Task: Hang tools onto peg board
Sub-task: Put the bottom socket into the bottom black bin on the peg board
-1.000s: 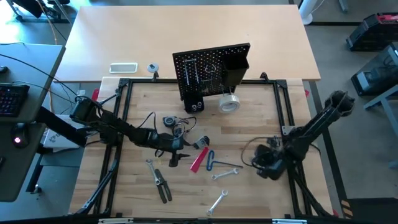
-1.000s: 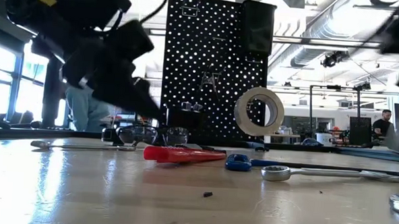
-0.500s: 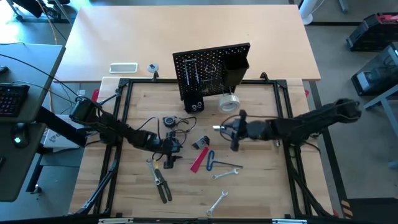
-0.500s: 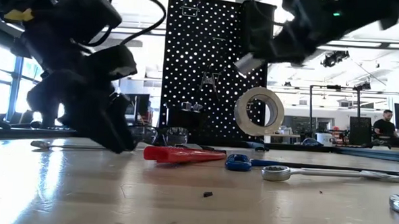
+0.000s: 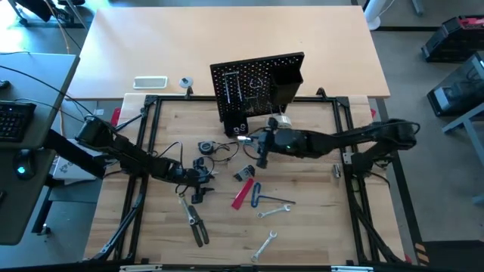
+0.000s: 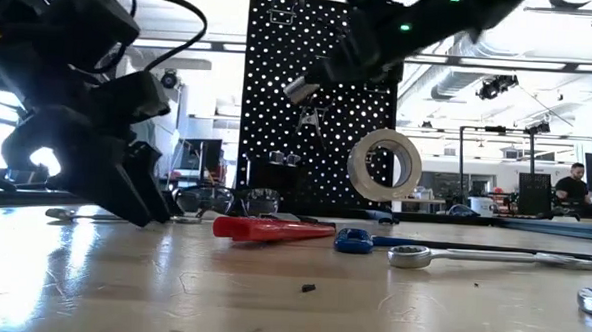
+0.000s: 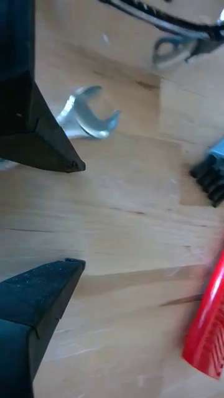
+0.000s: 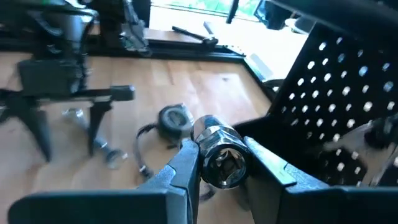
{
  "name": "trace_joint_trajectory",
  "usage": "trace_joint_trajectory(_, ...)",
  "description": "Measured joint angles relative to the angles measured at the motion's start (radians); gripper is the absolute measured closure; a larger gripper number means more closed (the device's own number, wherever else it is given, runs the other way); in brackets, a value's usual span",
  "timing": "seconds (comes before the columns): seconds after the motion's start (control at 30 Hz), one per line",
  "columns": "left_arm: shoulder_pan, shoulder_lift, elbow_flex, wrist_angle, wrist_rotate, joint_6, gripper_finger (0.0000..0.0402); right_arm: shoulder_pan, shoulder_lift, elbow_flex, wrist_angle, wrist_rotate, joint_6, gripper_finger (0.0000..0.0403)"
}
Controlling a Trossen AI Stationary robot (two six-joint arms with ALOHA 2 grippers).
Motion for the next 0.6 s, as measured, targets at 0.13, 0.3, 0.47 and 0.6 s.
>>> trace_joint_trajectory(0.13, 0.0, -0.051, -0.032, 0.006, -0.012, -0.005, 0.017, -0.034, 0.068, 0.109, -0.082, 0.0, -0.021, 0.0318)
trace_joint_trajectory(0.3, -0.001, -0.083, -0.048, 0.001, -0.02, -0.01, 0.017, -0.066, 0.171, 0.25, -0.194, 0.0, -0.029, 0.0318)
trace_joint_trajectory(0.47, -0.001, -0.083, -0.048, -0.004, -0.02, -0.009, 0.017, -0.09, 0.264, 0.366, -0.28, 0.01, -0.065, 0.0318)
trace_joint_trajectory(0.6, -0.006, -0.084, -0.048, -0.014, -0.02, -0.007, 0.017, -0.118, 0.314, 0.429, -0.34, 0.019, -0.069, 0.0318)
